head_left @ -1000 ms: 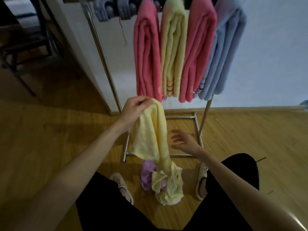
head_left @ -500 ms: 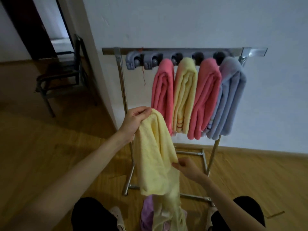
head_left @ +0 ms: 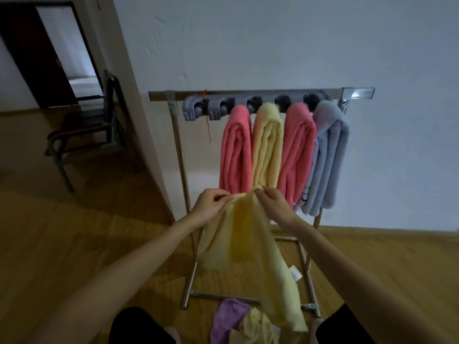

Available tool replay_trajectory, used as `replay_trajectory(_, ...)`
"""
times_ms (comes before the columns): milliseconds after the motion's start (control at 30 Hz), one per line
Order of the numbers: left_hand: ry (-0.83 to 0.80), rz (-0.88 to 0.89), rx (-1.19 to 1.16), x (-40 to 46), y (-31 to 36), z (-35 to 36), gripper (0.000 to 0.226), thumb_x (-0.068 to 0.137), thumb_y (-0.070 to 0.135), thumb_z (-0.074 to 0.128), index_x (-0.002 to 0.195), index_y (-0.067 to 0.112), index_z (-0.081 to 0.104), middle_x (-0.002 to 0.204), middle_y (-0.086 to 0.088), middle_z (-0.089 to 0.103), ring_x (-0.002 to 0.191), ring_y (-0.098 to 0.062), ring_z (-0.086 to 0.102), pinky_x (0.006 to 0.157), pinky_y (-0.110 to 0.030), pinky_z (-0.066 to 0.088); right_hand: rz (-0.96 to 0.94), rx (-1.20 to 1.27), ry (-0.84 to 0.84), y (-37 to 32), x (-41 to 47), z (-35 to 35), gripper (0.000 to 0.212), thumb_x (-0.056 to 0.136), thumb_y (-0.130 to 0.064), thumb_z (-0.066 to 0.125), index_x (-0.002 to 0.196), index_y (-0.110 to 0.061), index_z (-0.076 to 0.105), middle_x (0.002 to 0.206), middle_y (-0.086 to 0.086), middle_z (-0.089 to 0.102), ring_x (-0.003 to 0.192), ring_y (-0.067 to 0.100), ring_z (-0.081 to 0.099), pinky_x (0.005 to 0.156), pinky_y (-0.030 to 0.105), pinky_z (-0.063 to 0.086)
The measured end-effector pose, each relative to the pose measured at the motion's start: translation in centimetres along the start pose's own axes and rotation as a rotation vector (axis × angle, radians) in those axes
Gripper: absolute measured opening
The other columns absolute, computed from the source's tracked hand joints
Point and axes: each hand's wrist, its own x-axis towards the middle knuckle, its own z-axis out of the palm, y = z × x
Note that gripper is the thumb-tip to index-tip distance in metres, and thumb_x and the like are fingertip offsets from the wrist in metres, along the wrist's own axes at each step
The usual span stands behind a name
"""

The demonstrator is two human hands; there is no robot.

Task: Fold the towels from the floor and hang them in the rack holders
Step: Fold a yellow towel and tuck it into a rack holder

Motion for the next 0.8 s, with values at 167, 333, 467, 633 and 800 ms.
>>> replay_trajectory(167,-0.147,0.079,0.000,-1.3,2.6,0.8,0.023,0.083,0.005,0.067,0.097,0.023,0.069,0.089,0.013,0.067,0.088,-0.012,0.065,0.076,-0.017,0.051,0.162,0.351,0.185,-3.1,1.3,-0.4,0.025,0.102,-0.025,0.042,0.097,-0.008,0.059,0.079,0.002,0.061,0.071,0.011,0.062,0.058,0.020,0.052)
replay_trajectory(333,-0.513,0.106,-0.090,-3.9,4.4,0.8,0.039,0.080,0.022,0.076,0.115,0.015,0.062,0.112,-0.002,0.067,0.101,-0.012,0.065,0.087,-0.026,0.054,0.329,0.612,0.128,-4.5,1.7,-0.3,0.020,0.101,-0.016,0.043,0.089,-0.005,0.054,0.078,0.009,0.059,0.065,0.017,0.063,0.052,0.025,0.054)
replay_trajectory(467,-0.357,-0.029,-0.060,-4.7,4.5,1.7,0.043,0.085,0.040,0.068,0.116,0.011,0.061,0.107,-0.001,0.069,0.097,-0.015,0.066,0.083,-0.028,0.056,0.282,0.760,0.087,-5.0,2.1,-0.4,0.013,0.098,-0.005,0.046,0.092,0.002,0.054,0.078,0.012,0.061,0.065,0.019,0.067,0.057,0.031,0.057)
replay_trajectory(633,-0.041,-0.026,-0.260,-3.0,5.9,0.4,0.013,0.095,0.026,0.056,0.096,0.016,0.065,0.088,0.005,0.068,0.079,-0.006,0.067,0.062,-0.010,0.049,0.146,0.891,0.050,-5.6,1.5,-1.8,0.038,0.089,0.001,0.056,0.125,-0.006,0.047,0.091,0.009,0.067,0.082,0.021,0.066,0.074,0.033,0.054)
replay_trajectory(800,0.039,-0.010,-0.394,-1.3,8.2,-0.1,0.009,0.094,0.025,0.058,0.092,0.028,0.066,0.083,0.013,0.071,0.079,0.000,0.068,0.064,-0.010,0.049,-0.012,0.610,0.069,-5.1,-1.2,-2.1,0.045,0.087,0.004,0.056,0.128,-0.011,0.051,0.096,0.009,0.066,0.084,0.019,0.066,0.072,0.031,0.056)
